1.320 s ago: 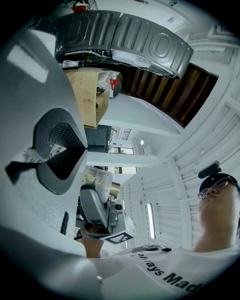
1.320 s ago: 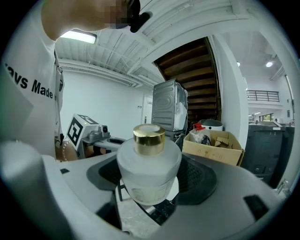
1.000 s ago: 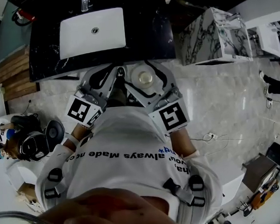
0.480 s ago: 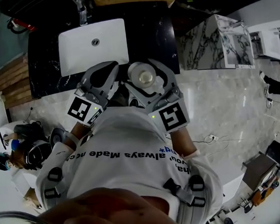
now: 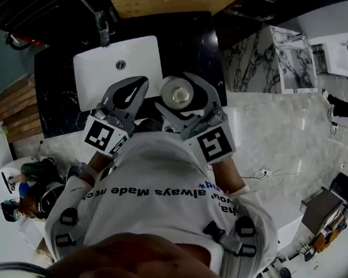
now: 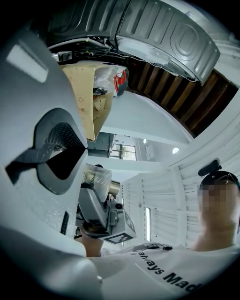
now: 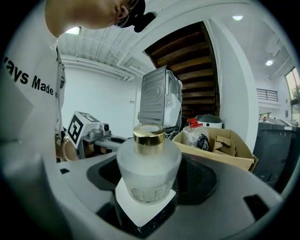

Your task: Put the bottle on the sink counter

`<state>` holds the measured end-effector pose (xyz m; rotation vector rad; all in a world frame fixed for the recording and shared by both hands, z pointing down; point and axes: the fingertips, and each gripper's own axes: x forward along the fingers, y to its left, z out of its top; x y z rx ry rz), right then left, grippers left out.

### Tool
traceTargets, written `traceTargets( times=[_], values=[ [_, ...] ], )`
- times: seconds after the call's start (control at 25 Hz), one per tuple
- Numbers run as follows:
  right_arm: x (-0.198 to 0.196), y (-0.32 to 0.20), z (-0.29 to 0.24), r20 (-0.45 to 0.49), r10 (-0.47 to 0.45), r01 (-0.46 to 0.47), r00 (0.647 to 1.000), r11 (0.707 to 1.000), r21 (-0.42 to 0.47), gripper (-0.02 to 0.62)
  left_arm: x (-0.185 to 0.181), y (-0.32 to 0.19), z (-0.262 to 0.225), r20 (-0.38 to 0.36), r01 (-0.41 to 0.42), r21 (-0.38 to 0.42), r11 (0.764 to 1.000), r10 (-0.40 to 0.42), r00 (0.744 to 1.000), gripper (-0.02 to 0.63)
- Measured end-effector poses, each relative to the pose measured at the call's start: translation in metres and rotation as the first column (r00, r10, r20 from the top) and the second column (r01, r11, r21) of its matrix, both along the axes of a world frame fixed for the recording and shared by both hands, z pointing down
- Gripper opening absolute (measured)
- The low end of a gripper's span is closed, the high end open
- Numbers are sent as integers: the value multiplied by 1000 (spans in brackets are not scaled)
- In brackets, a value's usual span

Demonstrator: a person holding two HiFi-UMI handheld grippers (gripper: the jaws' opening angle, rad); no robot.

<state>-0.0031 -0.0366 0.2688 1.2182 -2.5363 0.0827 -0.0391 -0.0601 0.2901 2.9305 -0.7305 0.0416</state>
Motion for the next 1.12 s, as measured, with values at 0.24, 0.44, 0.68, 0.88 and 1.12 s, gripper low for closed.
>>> traceTargets(
  times=[0.24,0.44,0.68,0.88,1.12],
  values=[
    [1,-28,-2,-1,9,-9,1000,1000,-4,331,1,-27,-1,-6,-6,-6,1000,6,1000,3],
    [4,-45,2,-6,17,-17,1000,1000,-7,331,4,-44,3,-10,-13,-14,1000,13,1000,3],
    [16,-55,5,-4,32,-32,999,999,-11,331,18,-52,7,-8,-32,-23,999,32,999,3],
    [38,-59,6,-15,37,-37,999,999,-16,331,40,-55,3,-6,-44,-19,999,43,999,3],
    [65,-56,3,-21,11,-12,1000,1000,-14,331,68,-55,-3,3,-26,-18,1000,26,1000,3]
  ],
)
